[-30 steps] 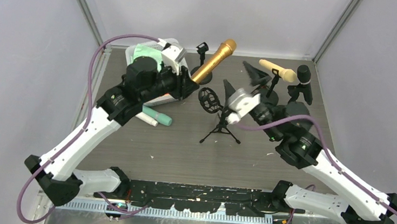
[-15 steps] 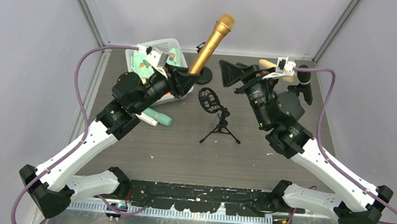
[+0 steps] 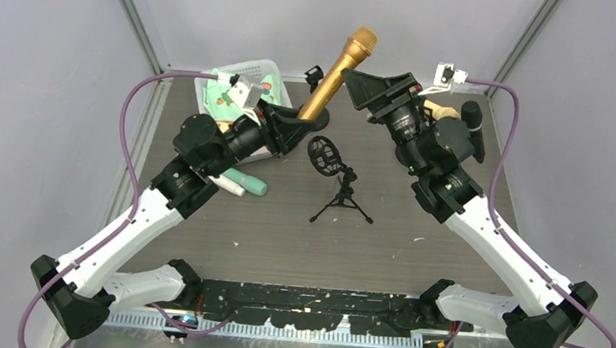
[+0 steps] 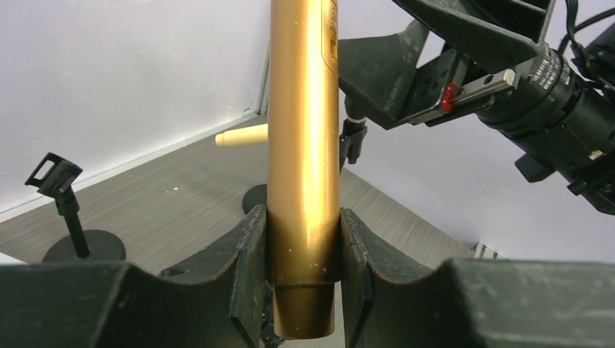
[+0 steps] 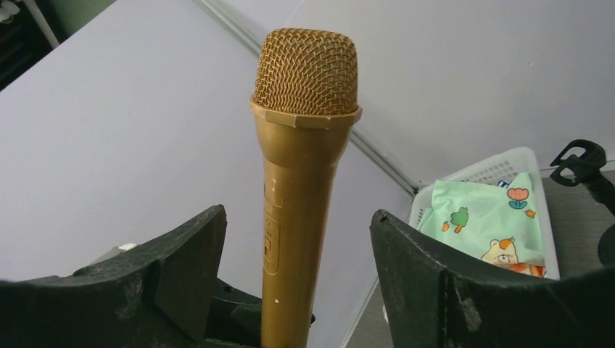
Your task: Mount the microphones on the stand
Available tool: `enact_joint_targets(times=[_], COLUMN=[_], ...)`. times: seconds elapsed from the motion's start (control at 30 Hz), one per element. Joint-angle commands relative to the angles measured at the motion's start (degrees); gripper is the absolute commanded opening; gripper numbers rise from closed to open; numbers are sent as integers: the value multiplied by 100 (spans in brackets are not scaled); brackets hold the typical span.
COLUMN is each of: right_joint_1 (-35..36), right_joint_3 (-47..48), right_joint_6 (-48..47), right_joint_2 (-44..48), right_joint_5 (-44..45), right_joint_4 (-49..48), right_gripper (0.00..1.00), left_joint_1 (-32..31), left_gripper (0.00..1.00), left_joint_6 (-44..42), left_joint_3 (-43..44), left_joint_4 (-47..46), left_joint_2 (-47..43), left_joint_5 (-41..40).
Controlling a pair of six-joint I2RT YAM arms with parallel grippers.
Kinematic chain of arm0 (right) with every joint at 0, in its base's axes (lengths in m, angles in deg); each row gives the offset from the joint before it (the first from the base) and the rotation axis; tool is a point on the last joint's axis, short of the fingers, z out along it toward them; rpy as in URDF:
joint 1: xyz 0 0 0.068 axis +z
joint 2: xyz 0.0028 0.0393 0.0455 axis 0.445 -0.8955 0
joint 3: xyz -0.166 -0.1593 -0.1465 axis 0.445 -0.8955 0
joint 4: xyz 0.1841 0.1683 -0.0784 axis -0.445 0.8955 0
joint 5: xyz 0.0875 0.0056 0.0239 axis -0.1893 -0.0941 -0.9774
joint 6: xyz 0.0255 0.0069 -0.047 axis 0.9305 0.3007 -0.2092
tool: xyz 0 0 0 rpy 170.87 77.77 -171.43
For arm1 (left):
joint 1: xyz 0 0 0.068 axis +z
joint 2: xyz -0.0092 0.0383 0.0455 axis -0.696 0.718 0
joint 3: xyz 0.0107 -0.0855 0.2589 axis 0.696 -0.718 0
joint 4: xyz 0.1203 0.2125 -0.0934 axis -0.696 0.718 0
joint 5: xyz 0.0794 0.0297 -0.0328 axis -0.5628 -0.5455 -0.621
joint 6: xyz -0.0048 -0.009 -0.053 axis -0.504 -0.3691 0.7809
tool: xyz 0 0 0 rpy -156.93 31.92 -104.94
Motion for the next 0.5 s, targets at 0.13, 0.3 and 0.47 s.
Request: enact_joint_targets(times=[0.13,0.3,0.47], right_joint_1=[-144,-190,-234], right_joint_3=[458,461,317], right_joint_6=[233,303,268], right_joint_2=[-228,-268,-210], right_joint_5=[-654,-719,-691], right_joint_4=[-177,-255,-405], right_gripper=[75,65,48], left_joint_1=[13,13,13], left_gripper=[0,0,0], left_joint_6=[39,26,14], left_joint_3=[72,96,73], left_joint_4=[-395,-343,-283], left_joint_2=[7,50,61], left_joint_5=[468,698,744])
